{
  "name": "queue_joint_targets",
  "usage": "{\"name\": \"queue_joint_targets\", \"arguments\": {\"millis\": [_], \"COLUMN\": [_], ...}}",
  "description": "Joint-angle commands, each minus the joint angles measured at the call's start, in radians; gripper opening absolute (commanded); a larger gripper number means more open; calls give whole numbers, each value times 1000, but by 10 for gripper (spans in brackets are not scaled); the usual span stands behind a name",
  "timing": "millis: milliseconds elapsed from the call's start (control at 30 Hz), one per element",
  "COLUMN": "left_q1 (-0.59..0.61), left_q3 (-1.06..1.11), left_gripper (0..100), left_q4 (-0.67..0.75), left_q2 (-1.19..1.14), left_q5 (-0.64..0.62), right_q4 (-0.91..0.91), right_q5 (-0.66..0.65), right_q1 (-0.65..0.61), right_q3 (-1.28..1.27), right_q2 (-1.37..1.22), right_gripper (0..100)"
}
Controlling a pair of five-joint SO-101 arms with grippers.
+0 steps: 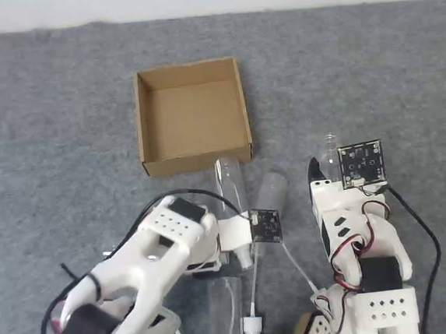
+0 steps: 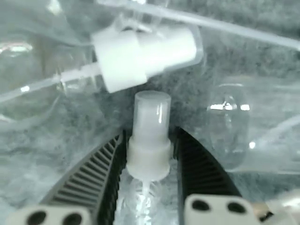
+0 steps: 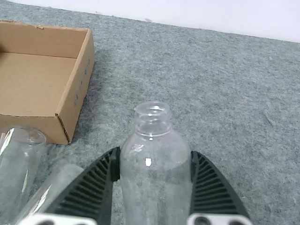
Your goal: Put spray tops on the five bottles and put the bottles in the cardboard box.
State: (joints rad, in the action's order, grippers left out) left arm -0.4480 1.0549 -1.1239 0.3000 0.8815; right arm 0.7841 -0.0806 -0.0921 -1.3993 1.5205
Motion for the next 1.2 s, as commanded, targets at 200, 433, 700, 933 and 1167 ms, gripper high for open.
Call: {"name": "queue_joint_targets", "arguments": {"millis": [200, 433, 700, 933, 1167], "left_q1": [9, 11, 9, 14, 20], "left_q3": [-265, -268, -271, -263, -263], "left_gripper": [14, 13, 13, 12, 12], "left_q4": [-123, -124, -124, -173, -242], "left_q2": [-315, -315, -311, -155, 20], "left_q5": [-21, -21, -28, -86, -104], "right_q4": [-24, -24, -24, -24, -24], "right_q5": [-18, -18, -18, -17, -15], "right_q1": [7, 7, 7, 7, 7], "right_q3": [17, 18, 20, 21, 21], "right_q2": [30, 30, 30, 30, 30], "right_gripper": [92, 92, 91, 91, 91]}}
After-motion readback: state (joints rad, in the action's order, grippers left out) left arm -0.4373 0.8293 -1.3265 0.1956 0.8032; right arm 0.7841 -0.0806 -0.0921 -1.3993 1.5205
